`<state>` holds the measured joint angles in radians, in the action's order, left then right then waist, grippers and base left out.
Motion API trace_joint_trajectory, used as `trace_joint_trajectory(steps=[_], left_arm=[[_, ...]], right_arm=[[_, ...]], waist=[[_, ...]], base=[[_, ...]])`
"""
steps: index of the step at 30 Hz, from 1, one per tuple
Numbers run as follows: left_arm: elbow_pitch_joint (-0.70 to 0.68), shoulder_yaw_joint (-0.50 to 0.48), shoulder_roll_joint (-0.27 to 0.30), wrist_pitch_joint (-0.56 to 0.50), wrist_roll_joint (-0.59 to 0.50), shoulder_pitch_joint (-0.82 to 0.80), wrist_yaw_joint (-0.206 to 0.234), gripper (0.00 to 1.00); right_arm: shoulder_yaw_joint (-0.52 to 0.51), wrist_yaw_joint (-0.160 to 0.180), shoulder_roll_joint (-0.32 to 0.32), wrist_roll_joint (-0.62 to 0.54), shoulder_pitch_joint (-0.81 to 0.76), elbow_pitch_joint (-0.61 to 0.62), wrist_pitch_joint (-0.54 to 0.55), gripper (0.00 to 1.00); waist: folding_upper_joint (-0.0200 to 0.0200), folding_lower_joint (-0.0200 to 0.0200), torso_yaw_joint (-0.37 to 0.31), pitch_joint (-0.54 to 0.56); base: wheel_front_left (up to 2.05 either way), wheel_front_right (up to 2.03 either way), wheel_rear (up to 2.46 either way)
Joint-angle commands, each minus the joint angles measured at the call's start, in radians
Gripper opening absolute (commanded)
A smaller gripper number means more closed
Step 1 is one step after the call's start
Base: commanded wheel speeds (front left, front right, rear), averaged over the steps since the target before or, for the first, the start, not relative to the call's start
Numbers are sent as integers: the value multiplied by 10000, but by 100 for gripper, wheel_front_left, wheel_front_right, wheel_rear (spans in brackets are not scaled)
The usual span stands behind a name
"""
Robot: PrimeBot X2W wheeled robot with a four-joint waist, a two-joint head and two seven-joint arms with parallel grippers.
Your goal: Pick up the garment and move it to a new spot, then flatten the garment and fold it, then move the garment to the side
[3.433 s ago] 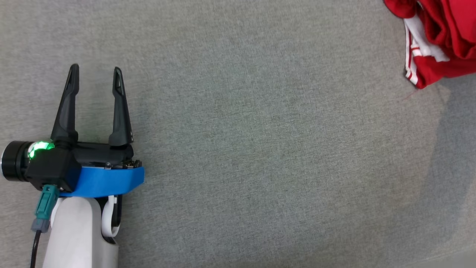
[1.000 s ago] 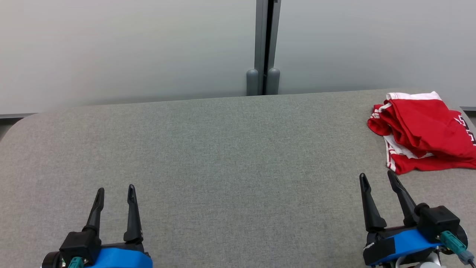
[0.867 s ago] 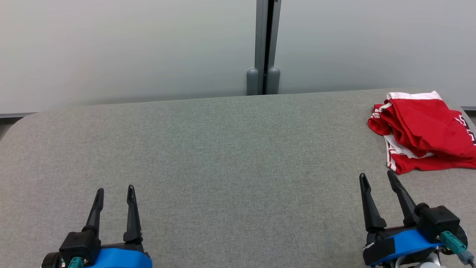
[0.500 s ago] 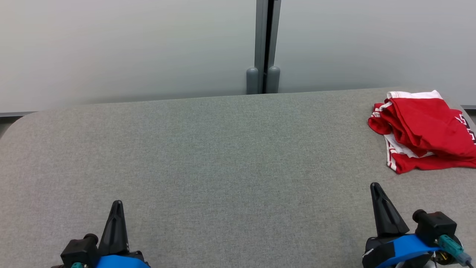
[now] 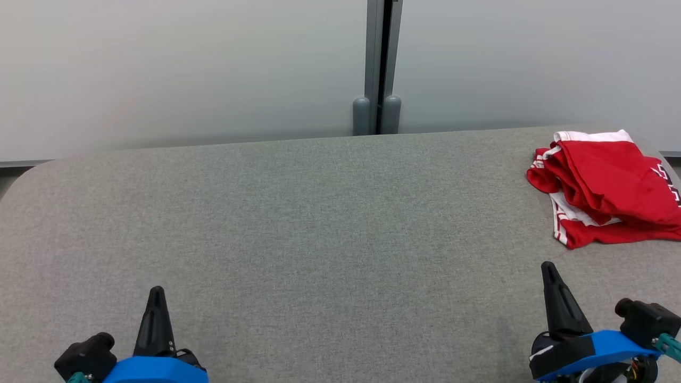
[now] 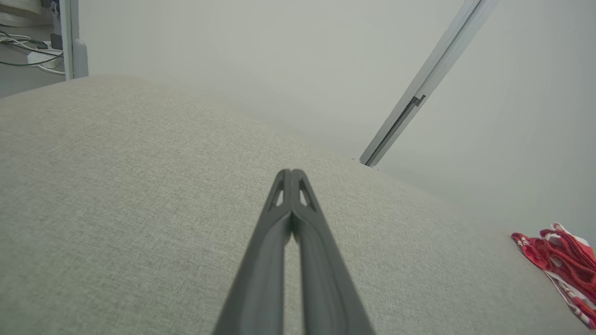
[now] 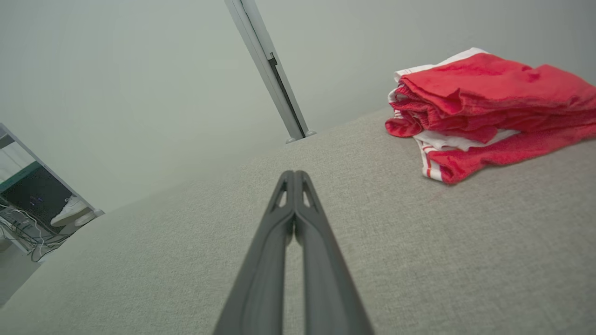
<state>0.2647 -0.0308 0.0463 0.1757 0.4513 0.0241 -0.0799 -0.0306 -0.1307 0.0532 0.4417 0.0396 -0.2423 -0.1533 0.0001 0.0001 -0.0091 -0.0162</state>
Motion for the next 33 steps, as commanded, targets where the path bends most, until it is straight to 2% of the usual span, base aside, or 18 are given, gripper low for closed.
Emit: trace_joint_trajectory(steps=[1,16,18,33], left_arm=[[-176,-78,30,-82,385,-333,-32,0],[-202,-231,35,-670,2748,-557,-138,0],[-207,-303,38,-914,3726,-658,-180,0],[-215,-436,43,-1392,5597,-838,-269,0]], right_arm=[[-63,0,9,420,227,151,72,0],[-224,0,2,2801,349,129,618,0],[-292,0,-2,3779,396,116,841,0],[-426,-1,-8,5661,489,87,1283,0]], waist=[[-1,0,2,2],[-1,-1,14,20],[-1,-1,20,28],[-1,-1,33,46]], base=[[0,0,0],[0,0,0],[0,0,0],[0,0,0]])
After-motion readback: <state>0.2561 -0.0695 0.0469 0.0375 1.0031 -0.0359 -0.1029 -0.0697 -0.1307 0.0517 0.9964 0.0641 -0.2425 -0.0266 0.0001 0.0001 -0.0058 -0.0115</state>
